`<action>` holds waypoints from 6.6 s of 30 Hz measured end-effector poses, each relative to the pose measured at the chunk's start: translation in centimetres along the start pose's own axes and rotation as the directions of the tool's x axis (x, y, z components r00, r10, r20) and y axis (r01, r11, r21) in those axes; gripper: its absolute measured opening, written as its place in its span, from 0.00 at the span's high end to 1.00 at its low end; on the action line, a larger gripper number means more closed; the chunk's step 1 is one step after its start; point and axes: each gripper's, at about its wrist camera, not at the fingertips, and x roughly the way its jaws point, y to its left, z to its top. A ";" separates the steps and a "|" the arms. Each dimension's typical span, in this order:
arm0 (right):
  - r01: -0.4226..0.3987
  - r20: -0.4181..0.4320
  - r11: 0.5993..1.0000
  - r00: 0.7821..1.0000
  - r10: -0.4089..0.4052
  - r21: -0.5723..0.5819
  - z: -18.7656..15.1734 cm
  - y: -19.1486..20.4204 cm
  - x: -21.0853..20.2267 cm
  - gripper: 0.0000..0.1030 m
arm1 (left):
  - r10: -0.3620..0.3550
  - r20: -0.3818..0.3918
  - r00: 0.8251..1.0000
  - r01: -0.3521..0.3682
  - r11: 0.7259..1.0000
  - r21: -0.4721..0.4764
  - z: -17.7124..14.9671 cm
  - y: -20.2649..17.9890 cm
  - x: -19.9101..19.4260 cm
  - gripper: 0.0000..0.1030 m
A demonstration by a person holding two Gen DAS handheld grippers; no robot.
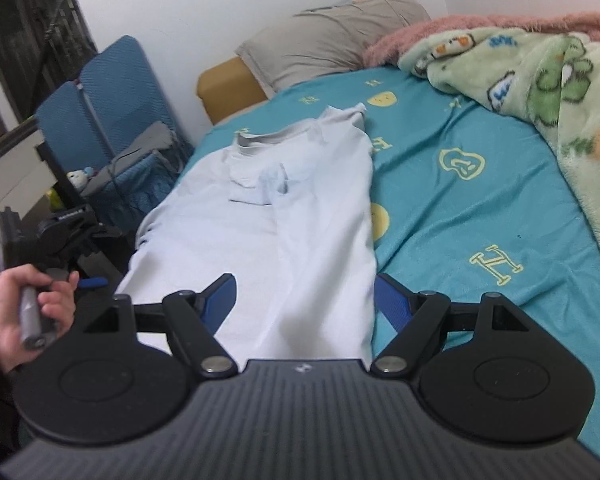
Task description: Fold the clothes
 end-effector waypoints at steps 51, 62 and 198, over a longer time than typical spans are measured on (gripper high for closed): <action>-0.002 0.076 0.981 0.997 -0.013 0.194 1.5 -5.2 1.9 0.24 | -0.139 0.043 0.989 0.056 0.635 0.770 -18.1 -23.6 -6.8 0.39; -0.057 0.127 0.998 0.990 0.056 0.011 0.9 -1.7 -1.5 0.24 | -0.154 0.118 0.981 0.019 0.683 0.730 -23.4 -15.8 -21.9 0.31; -0.062 0.001 0.993 0.998 0.062 0.098 1.4 1.6 -7.5 0.25 | 0.158 -0.532 0.832 0.389 0.516 0.763 -17.2 0.0 -20.5 0.98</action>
